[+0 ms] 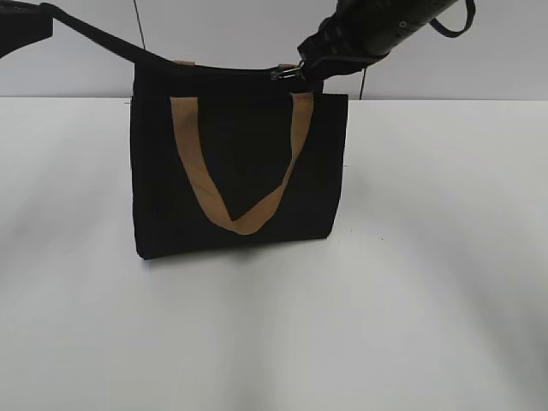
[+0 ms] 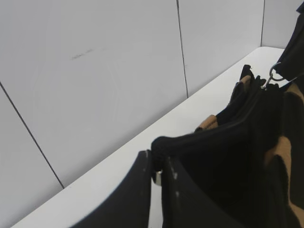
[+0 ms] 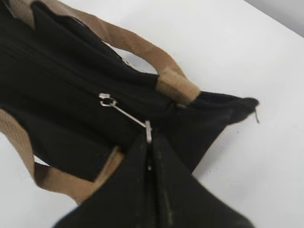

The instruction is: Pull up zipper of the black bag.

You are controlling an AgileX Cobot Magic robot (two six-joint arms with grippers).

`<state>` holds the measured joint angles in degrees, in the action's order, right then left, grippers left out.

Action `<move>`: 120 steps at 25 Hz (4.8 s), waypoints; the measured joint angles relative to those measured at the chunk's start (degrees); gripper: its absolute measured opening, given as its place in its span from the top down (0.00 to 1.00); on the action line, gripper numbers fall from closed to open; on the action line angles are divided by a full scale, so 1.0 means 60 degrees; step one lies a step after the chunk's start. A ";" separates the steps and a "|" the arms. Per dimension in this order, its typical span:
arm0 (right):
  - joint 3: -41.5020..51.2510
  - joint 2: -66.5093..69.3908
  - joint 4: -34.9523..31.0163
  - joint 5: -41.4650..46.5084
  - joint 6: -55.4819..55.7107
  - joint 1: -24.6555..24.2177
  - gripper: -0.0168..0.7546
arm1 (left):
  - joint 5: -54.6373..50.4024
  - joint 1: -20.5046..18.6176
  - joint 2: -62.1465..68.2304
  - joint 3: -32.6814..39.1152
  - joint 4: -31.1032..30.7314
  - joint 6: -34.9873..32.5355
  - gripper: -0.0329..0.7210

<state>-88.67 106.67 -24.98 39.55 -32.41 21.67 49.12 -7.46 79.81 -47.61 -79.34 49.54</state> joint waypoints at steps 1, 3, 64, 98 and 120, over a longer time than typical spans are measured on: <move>0.0000 -0.0004 0.0060 0.0088 0.0000 -0.0068 1.00 | 0.0001 0.0000 0.0000 0.0000 0.0000 0.0000 0.93; 0.0000 -0.0011 0.0239 0.0179 0.0031 -0.0208 1.00 | -0.0010 0.0000 0.0000 0.0000 0.0000 0.0000 0.93; 0.0000 -0.1416 0.2891 0.4993 0.3060 -0.0915 0.49 | -0.4193 -0.0043 -0.0228 0.0000 -0.3366 1.0084 0.35; 0.9059 -1.1744 0.3099 0.3518 0.3014 -0.4857 0.49 | -0.2875 -0.0043 -0.0307 0.0000 -0.3438 1.0110 0.35; 1.0206 -1.7852 0.3460 0.3732 0.4306 -0.4867 0.49 | -0.2639 -0.0043 -0.0575 0.0000 -0.3447 1.0092 0.35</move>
<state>-27.43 -0.44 -4.22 61.94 -6.58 -7.53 33.29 -7.71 76.36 -47.61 -100.02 110.09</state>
